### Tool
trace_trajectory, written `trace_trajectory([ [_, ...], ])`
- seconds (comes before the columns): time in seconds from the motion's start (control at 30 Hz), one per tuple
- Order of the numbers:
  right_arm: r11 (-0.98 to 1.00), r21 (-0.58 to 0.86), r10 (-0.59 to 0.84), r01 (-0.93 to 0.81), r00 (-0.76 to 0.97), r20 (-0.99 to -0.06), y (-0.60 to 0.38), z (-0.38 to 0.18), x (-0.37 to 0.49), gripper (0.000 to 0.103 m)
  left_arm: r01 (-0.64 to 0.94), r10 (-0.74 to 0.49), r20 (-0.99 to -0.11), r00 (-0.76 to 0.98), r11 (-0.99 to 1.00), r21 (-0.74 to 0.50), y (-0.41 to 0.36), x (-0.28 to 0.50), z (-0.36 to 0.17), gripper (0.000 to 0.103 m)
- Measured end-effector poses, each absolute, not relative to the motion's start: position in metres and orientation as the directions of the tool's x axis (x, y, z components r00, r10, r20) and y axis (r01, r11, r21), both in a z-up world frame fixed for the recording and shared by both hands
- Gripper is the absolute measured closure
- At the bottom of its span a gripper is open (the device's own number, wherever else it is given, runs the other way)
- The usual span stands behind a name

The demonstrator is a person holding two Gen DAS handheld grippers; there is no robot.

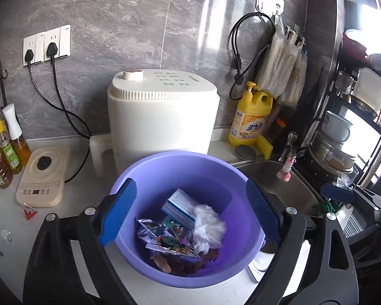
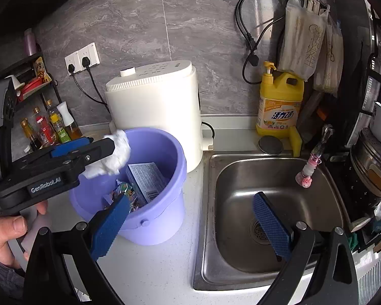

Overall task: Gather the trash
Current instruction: 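Carry the tissue and box over the purple bucket and open both tools, then move both open tools back to the white blister pack and red packet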

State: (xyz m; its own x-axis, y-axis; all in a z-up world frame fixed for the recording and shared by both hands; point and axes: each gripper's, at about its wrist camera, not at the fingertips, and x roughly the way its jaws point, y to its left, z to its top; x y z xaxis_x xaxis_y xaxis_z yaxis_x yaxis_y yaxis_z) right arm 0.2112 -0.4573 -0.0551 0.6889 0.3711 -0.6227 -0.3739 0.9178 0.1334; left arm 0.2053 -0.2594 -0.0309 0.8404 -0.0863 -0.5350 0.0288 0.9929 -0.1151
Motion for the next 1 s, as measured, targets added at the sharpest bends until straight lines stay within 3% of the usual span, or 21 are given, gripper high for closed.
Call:
trace_trajectory([
  [0.13,0.903,0.141,0.402,-0.406,0.679,-0.614,-0.441,-0.051,0.209,0.008,-0.034,-0.028,-0.541,0.841,0.994,-0.105,-0.230,0.193,-0.030,0.006],
  [1.0,0.714,0.105,0.592,-0.693,0.515,-0.620,-0.250,-0.041,0.173,0.008,-0.443,0.302,-0.597,0.743,0.891,-0.102,-0.032,0.089,-0.057,0.006],
])
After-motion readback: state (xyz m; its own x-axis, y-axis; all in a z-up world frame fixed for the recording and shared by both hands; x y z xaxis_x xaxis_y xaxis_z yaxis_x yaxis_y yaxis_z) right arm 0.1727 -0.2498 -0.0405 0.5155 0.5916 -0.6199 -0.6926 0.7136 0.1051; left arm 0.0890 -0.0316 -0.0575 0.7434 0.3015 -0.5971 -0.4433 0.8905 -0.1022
